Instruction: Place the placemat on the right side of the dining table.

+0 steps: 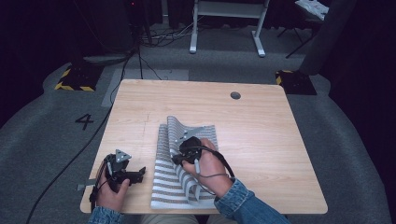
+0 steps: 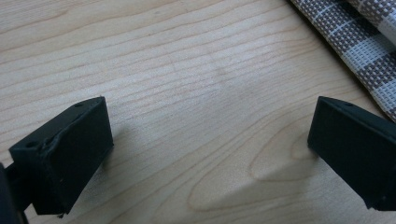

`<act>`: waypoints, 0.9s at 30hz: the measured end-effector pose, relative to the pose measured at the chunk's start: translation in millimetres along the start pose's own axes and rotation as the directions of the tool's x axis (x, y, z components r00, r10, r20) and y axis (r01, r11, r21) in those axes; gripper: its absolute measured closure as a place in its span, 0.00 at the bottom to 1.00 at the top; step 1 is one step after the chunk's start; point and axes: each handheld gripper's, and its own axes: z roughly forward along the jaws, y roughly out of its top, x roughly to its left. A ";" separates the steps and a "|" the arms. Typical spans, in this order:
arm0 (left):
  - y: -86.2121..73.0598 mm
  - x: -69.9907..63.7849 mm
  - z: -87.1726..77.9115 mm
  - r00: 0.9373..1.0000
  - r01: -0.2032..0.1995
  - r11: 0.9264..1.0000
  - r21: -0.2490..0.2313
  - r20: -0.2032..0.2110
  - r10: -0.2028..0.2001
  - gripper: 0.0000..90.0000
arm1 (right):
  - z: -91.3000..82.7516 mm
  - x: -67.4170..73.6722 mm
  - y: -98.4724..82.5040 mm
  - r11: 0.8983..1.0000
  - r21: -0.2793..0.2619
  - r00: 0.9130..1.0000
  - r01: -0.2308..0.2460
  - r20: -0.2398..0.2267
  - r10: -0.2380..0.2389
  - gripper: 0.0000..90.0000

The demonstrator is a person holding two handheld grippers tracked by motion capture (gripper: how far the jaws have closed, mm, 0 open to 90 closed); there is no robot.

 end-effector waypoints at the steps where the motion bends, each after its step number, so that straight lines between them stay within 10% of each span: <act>1: 0.1 0.1 0.0 1.000 -0.002 1.000 -0.001 -0.003 0.002 0.00 | 0.0 0.0 0.0 1.000 0.000 1.000 0.000 0.000 0.000 0.97; 27: 1.5 0.7 1.0 1.000 -0.005 1.000 0.001 0.000 0.005 0.00 | -142.3 -53.1 -7.1 0.983 -0.177 0.978 -0.048 0.192 0.082 0.98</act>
